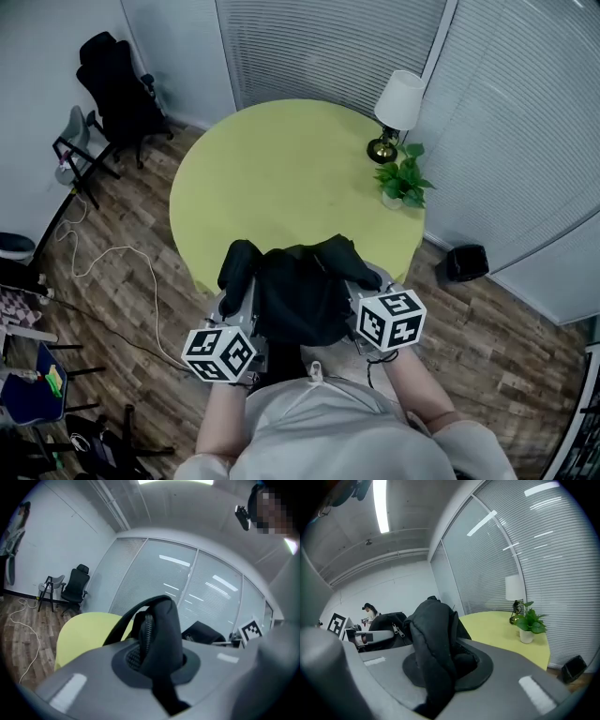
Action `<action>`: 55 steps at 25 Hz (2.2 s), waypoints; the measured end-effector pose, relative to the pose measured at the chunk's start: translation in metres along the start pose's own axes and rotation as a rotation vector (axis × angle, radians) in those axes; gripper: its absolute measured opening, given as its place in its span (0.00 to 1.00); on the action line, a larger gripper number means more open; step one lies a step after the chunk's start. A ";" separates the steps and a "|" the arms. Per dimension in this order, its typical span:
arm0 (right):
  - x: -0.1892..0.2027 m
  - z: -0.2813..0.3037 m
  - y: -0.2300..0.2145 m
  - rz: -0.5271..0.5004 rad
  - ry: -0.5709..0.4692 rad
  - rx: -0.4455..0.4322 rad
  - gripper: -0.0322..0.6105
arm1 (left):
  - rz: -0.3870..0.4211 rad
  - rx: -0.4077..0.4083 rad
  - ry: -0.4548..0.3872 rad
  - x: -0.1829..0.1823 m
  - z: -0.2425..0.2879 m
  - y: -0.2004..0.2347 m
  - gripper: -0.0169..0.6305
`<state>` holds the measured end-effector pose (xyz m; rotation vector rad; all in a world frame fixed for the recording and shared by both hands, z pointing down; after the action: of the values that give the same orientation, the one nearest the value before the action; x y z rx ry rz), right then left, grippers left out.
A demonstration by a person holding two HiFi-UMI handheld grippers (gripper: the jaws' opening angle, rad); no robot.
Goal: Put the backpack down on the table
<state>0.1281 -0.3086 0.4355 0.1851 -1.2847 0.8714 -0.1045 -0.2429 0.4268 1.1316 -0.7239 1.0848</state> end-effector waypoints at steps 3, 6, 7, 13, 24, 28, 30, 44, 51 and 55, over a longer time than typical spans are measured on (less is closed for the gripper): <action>-0.017 0.025 -0.017 0.010 -0.011 0.028 0.10 | 0.004 0.029 0.010 -0.016 0.037 0.007 0.06; -0.035 0.052 -0.035 0.021 -0.019 0.054 0.10 | 0.011 0.053 0.019 -0.035 0.076 0.015 0.07; -0.042 0.061 -0.040 0.026 -0.021 0.064 0.10 | 0.013 0.061 0.024 -0.041 0.088 0.018 0.07; -0.077 0.120 -0.067 0.052 -0.048 0.112 0.10 | 0.032 0.111 0.044 -0.082 0.161 0.042 0.07; -0.102 0.216 -0.108 0.080 -0.042 0.176 0.10 | 0.058 0.165 0.088 -0.113 0.269 0.088 0.07; -0.100 0.240 -0.122 0.093 -0.036 0.191 0.10 | 0.058 0.170 0.112 -0.113 0.299 0.101 0.07; -0.097 0.251 -0.129 0.101 -0.030 0.195 0.10 | 0.056 0.169 0.126 -0.110 0.311 0.107 0.07; -0.073 0.287 -0.150 0.105 0.020 0.189 0.11 | 0.068 0.162 0.166 -0.088 0.347 0.126 0.07; -0.060 0.285 -0.164 0.128 0.021 0.225 0.11 | 0.041 0.151 0.182 -0.077 0.356 0.132 0.07; -0.048 0.285 -0.166 0.118 0.030 0.269 0.12 | 0.045 0.127 0.198 -0.068 0.356 0.138 0.07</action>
<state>0.0201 -0.6070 0.5386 0.3099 -1.1564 1.1443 -0.2354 -0.5953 0.5211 1.1007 -0.5333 1.2760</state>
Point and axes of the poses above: the fingertips, and each gripper's own axes: z forward along the fingers, y to its left, x out of its underside, the point moved 6 cm from there along -z, backward along the fingers, and after that the axes turned 12 degrees about -x, right-handed, at the moved point
